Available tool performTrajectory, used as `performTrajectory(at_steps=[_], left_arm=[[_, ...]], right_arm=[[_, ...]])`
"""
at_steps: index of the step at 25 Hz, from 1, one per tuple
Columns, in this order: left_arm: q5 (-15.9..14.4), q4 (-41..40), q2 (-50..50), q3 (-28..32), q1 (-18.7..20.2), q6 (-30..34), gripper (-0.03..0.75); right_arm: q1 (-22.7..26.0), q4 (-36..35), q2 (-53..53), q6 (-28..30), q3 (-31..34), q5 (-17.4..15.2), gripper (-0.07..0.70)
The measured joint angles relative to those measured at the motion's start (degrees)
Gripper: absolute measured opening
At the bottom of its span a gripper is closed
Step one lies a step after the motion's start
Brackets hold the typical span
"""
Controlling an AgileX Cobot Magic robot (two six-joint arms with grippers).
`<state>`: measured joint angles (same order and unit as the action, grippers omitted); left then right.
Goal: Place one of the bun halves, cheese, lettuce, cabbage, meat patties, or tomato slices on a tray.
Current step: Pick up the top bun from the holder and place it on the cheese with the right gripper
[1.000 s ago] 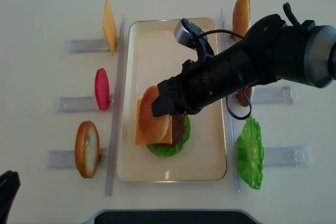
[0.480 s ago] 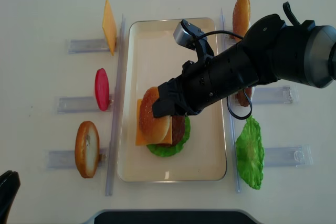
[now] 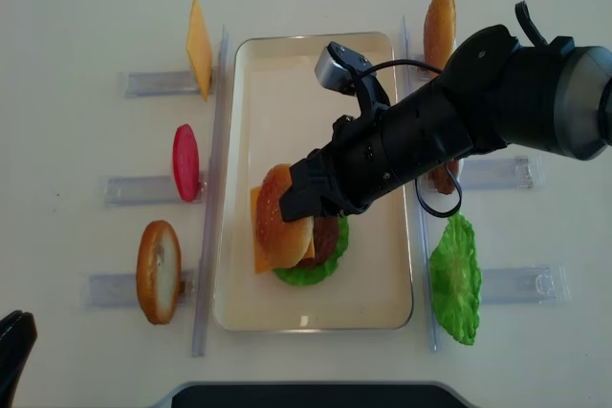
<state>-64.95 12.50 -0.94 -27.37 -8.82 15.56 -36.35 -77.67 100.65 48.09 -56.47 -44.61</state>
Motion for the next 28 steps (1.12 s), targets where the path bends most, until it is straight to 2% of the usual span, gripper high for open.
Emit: performTrajectory(at_steps=[4, 13, 22, 28], left_arm=[[0.0, 0.0, 0.0, 0.0, 0.0, 0.0, 0.301], [0.0, 0.0, 0.0, 0.0, 0.0, 0.0, 0.301], [0.0, 0.0, 0.0, 0.0, 0.0, 0.0, 0.301], [0.0, 0.0, 0.0, 0.0, 0.0, 0.0, 0.301]], right_arm=[[0.0, 0.2, 0.0, 0.0, 0.0, -0.2, 0.215], [0.0, 1.2, 0.0, 0.0, 0.0, -0.2, 0.342], [0.0, 1.6, 0.0, 0.0, 0.0, -0.2, 0.526], [0.0, 2.8, 0.0, 0.0, 0.0, 0.1, 0.55]])
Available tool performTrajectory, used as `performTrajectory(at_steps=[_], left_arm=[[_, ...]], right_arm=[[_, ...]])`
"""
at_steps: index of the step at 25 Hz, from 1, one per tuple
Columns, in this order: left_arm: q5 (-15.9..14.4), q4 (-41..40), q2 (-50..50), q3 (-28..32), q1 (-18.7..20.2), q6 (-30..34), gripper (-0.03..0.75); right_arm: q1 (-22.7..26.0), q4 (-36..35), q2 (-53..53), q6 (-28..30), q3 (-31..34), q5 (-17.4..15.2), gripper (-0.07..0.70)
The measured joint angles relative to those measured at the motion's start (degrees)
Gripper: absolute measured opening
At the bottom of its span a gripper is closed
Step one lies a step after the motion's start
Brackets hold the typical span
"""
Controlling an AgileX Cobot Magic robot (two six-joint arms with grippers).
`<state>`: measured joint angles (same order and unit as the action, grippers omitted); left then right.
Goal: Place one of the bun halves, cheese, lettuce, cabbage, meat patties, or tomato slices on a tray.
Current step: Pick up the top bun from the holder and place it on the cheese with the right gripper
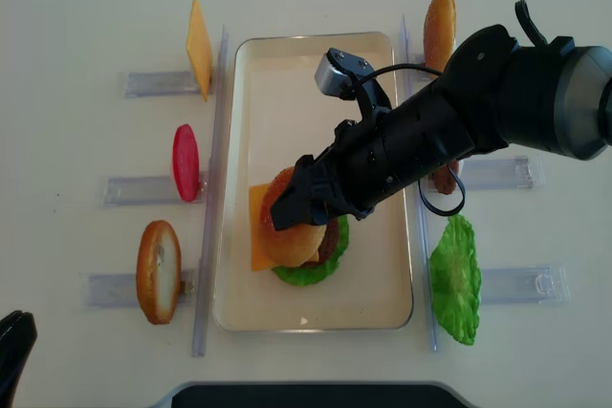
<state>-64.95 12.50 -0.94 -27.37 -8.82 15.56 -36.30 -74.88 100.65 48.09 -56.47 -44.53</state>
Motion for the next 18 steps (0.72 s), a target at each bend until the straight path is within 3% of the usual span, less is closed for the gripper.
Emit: performTrajectory(at_steps=[18], left_arm=[[0.0, 0.0, 0.0, 0.0, 0.0, 0.0, 0.301]], right_arm=[[0.0, 10.0, -2.6, -5.2, -0.5, 1.9, 0.555]])
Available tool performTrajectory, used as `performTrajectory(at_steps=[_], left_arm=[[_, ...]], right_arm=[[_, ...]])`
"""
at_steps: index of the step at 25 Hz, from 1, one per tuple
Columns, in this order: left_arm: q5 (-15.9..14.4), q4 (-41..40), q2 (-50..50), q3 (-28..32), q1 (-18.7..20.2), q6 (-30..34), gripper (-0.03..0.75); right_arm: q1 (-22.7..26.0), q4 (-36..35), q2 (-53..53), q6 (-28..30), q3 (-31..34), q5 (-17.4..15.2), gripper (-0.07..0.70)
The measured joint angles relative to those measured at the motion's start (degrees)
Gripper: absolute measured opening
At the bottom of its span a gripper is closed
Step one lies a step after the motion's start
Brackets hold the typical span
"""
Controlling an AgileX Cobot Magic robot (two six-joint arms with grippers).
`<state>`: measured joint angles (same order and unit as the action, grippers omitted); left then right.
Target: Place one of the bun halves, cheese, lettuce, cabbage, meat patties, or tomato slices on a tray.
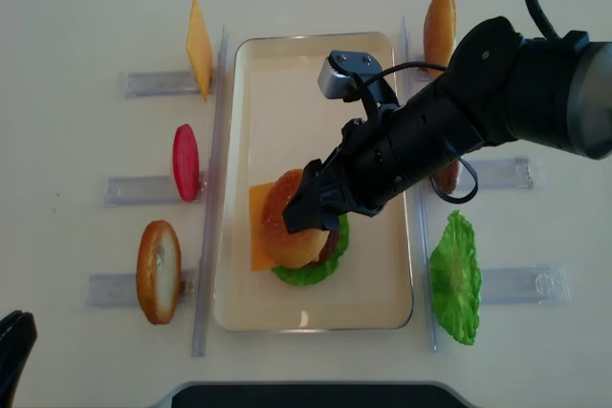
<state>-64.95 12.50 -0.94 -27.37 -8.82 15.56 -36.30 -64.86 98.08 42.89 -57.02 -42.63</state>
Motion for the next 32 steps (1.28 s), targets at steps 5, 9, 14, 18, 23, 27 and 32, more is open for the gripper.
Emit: performTrajectory(at_steps=[5, 9, 14, 18, 23, 27, 32], left_arm=[[0.0, 0.0, 0.0, 0.0, 0.0, 0.0, 0.301], [0.0, 0.0, 0.0, 0.0, 0.0, 0.0, 0.301], [0.0, 0.0, 0.0, 0.0, 0.0, 0.0, 0.301], [0.0, 0.0, 0.0, 0.0, 0.0, 0.0, 0.301], [0.0, 0.0, 0.0, 0.0, 0.0, 0.0, 0.301], [0.0, 0.0, 0.0, 0.0, 0.0, 0.0, 0.301], [0.0, 0.0, 0.0, 0.0, 0.0, 0.0, 0.301]], right_arm=[[0.0, 13.6, -2.2, -9.3, -3.0, -0.5, 0.555], [0.0, 24.5, -3.4, -16.4, -5.3, -1.8, 0.555], [0.0, 37.9, -6.3, -25.4, -9.9, -5.3, 0.555], [0.0, 52.0, -7.9, -36.3, -15.6, -10.8, 0.555], [0.0, 65.3, -8.1, -45.9, -23.2, -19.4, 0.555], [0.0, 70.9, -8.2, -49.0, -28.9, -24.2, 0.555], [0.1, 74.6, -8.2, -50.4, -32.0, -27.0, 0.555]])
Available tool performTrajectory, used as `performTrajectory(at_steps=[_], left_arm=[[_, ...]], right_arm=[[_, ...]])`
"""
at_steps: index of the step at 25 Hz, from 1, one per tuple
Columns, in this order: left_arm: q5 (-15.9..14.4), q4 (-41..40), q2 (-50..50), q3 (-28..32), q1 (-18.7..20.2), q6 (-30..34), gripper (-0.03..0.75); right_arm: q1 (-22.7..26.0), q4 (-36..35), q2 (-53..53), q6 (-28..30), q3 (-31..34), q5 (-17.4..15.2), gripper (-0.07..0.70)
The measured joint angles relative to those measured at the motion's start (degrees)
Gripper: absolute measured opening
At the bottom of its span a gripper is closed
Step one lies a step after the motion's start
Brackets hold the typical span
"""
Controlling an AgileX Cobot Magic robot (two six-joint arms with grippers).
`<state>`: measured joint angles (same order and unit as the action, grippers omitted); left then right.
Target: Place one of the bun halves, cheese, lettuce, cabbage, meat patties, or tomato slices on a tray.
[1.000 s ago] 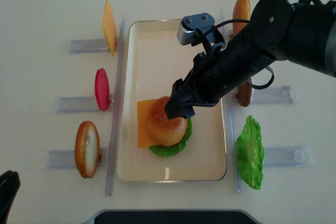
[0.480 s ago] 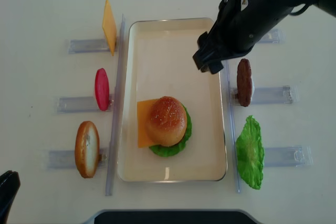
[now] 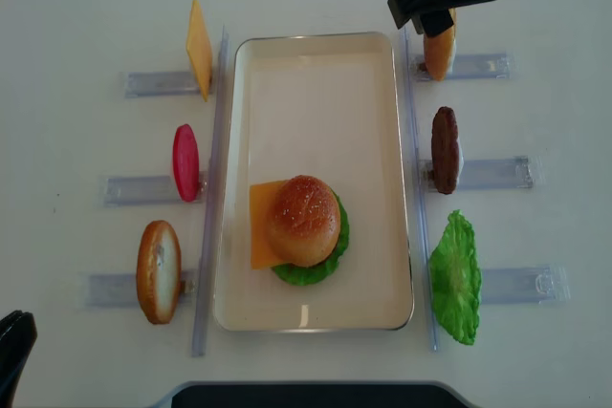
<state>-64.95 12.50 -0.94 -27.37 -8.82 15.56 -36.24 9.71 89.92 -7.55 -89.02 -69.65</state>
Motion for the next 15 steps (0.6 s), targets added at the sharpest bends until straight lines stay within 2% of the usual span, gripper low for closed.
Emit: performTrajectory(at_steps=[3, 6, 12, 15], left_arm=[[0.0, 0.0, 0.0, 0.0, 0.0, 0.0, 0.301], [0.0, 0.0, 0.0, 0.0, 0.0, 0.0, 0.301], [0.0, 0.0, 0.0, 0.0, 0.0, 0.0, 0.301], [0.0, 0.0, 0.0, 0.0, 0.0, 0.0, 0.301]], right_arm=[[1.3, 1.6, 0.0, -0.6, 0.0, -0.2, 0.555], [6.3, 1.2, 0.0, -0.6, 0.0, -0.2, 0.555], [23.5, -2.9, 0.0, -0.6, 0.0, -0.2, 0.555], [30.6, -3.7, 0.0, -0.6, 0.0, -0.3, 0.555]])
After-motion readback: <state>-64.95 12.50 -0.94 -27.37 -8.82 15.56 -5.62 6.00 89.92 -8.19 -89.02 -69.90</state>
